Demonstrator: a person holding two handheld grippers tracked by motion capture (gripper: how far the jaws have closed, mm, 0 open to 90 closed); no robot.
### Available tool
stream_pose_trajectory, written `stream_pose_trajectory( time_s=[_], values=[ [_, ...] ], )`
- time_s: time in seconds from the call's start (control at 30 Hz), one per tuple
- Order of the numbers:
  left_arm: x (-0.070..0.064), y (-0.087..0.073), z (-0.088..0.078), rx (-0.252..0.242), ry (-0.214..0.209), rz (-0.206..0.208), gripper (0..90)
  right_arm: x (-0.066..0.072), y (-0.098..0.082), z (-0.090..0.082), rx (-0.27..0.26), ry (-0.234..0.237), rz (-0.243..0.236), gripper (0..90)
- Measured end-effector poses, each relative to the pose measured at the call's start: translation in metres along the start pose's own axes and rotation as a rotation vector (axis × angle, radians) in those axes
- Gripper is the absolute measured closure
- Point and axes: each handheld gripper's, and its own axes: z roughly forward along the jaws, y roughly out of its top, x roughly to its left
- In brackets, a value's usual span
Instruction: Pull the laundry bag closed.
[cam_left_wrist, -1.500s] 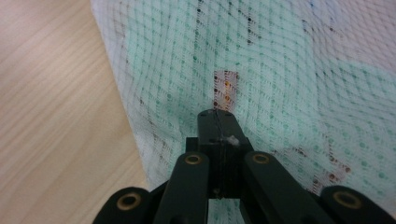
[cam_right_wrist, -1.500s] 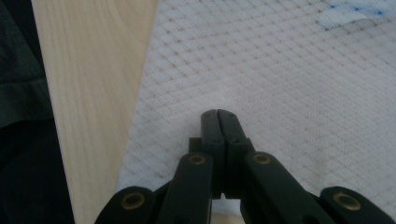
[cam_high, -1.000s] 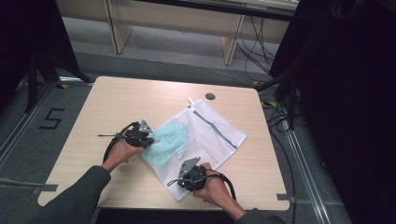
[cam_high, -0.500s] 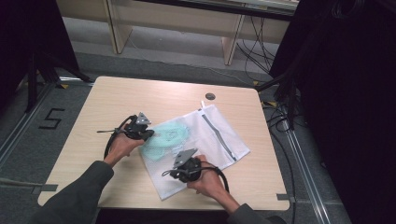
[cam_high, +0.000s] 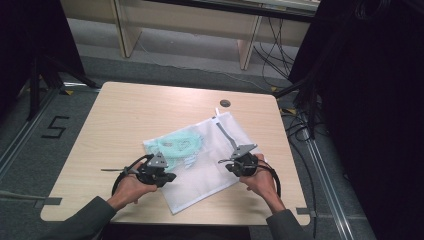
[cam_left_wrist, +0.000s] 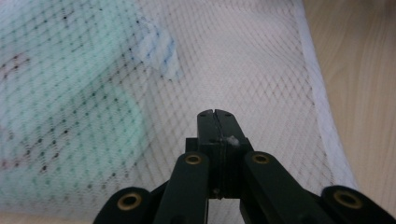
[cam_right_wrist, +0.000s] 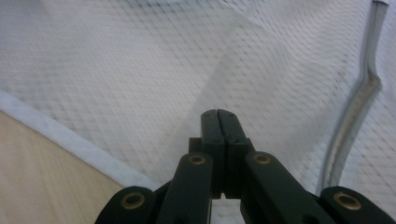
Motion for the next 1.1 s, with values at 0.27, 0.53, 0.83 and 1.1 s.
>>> stream_pose_trajectory(
  time_s=[0.27, 0.53, 0.83, 1.1],
  values=[
    [0.019, -0.009, 0.007, 0.051, 0.063, -0.049, 89.6, -0.014, -0.01, 0.009, 0.077, -0.018, -0.032, 90.0],
    [0.031, -0.014, 0.005, 0.097, 0.098, -0.07, 89.7, -0.004, -0.01, 0.015, 0.119, -0.006, -0.051, 90.0],
    [0.06, -0.02, -0.011, 0.139, 0.132, -0.08, 89.6, 0.022, 0.0, 0.019, 0.117, 0.06, -0.102, 90.0],
    [0.079, -0.03, -0.024, 0.145, 0.145, -0.118, 89.6, 0.048, 0.01, 0.023, 0.103, 0.105, -0.168, 90.0]
  ],
)
